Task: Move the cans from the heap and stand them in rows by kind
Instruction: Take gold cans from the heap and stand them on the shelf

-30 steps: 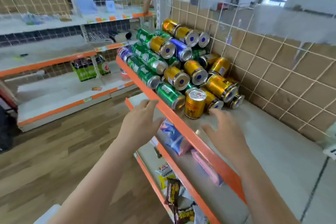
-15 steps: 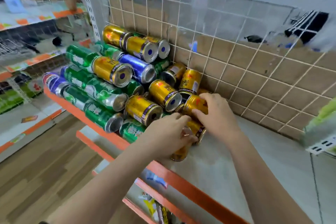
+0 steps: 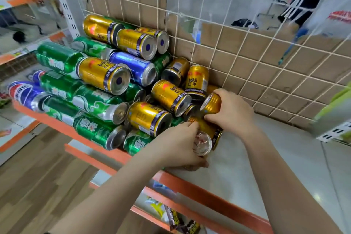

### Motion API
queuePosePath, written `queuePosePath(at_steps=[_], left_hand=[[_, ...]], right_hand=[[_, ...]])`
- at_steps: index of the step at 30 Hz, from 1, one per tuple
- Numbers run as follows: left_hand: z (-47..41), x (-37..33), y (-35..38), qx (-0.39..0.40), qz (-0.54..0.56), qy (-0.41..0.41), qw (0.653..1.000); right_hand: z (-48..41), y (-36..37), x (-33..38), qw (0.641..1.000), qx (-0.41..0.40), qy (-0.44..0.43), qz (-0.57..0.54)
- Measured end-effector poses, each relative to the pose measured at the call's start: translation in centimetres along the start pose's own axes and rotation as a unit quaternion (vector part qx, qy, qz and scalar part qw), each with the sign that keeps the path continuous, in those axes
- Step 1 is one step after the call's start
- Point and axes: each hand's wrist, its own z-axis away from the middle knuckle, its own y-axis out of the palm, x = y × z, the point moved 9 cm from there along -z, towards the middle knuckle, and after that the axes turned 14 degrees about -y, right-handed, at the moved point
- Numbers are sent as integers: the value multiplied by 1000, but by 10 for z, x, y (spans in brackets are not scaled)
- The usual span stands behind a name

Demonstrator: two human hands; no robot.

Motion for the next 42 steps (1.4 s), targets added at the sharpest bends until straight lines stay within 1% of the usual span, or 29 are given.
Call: queuePosePath(at_steps=[2, 4, 7, 9, 11, 14, 17, 20, 22, 25, 28, 33, 37, 42], left_hand=[[-1, 1, -1, -7, 17, -1, 1000], [0, 1, -3, -14, 29, -4, 999], [6, -2, -7, -17, 39, -14, 999], [13, -7, -11, -30, 48, -23, 998], [21, -17, -13, -43, 69, -25, 996], [32, -48, -10, -64, 88, -17, 994], [43, -91, 2, -84, 132, -8, 988], [55, -147, 26, -87, 193, 15, 977], [63, -190, 49, -74, 230, 29, 970], [71, -259, 91, -30, 277, 50, 959], [81, -334, 135, 25, 279, 80, 957], [99, -447, 192, 82, 280, 134, 947], [107, -532, 230, 135, 260, 176, 940], [102, -632, 275, 170, 243, 235, 926]], right_hand=[[11, -12, -11, 997, -44, 27, -62], [26, -22, -23, 983, -91, 53, -153], [53, -30, -40, 939, -146, 91, -298], [73, -34, -48, 907, -177, 104, -369], [94, -36, -58, 885, -190, 116, -410], [134, -42, -79, 862, -200, 129, -448], [184, -53, -107, 847, -217, 145, -464], [244, -68, -144, 838, -230, 172, -464], [288, -77, -174, 828, -232, 199, -469], [357, -94, -220, 804, -259, 238, -479], [422, -112, -261, 786, -285, 274, -476], [511, -142, -326, 759, -340, 314, -457], [566, -153, -381, 730, -372, 350, -454], [620, -170, -457, 692, -407, 383, -457]])
